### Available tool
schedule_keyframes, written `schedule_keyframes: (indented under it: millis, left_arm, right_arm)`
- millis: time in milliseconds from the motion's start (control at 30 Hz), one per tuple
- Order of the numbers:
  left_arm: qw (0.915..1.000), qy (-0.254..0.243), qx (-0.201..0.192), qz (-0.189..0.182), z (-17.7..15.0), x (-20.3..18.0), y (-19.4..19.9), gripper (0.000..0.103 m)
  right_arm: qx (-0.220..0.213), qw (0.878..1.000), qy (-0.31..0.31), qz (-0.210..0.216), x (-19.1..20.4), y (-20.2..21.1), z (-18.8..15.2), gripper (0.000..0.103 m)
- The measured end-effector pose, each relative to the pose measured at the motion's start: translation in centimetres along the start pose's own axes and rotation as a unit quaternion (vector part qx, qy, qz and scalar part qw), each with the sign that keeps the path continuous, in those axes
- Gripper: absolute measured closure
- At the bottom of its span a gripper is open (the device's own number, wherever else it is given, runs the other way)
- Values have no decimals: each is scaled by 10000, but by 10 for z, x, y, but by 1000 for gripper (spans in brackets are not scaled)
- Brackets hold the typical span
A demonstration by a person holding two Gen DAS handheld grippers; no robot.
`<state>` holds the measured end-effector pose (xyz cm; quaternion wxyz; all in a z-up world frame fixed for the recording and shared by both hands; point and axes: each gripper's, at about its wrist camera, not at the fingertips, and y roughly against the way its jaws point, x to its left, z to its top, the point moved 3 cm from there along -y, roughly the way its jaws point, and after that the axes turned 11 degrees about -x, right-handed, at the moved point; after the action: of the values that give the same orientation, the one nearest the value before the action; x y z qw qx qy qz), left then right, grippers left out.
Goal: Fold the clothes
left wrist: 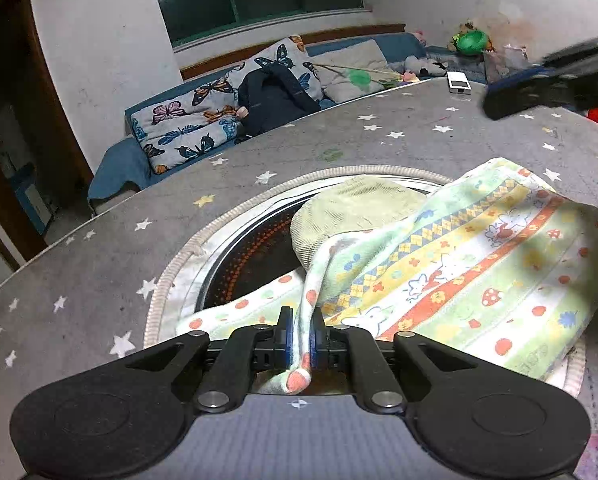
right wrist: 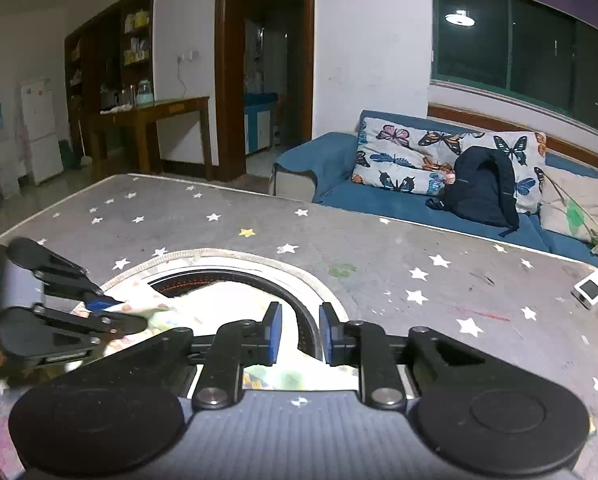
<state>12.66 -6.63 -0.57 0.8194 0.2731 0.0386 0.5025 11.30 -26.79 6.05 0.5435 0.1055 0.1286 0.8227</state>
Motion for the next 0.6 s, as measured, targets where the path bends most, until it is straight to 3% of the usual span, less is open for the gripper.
schedule_keyframes:
  millis: [67,333,500,600]
  left_arm:
    - [10000,31,-26,0,0,3,-1,94]
    - [9999,-20,-156,19,-2,1,9,91]
    - [9995,167,-173,227,1,21,11,69]
    - [9975,420,-183,545,5,42,12,68]
  right_arm:
    - [-22,10000,20,-6,-2,13,-7,75]
    - [287,9993,-252,-26,-3,24,-46,75]
    - [449,9981,-408,-130,-8,12,-56,75]
    - [560,9971,-465,-207,-14,7,-60,75]
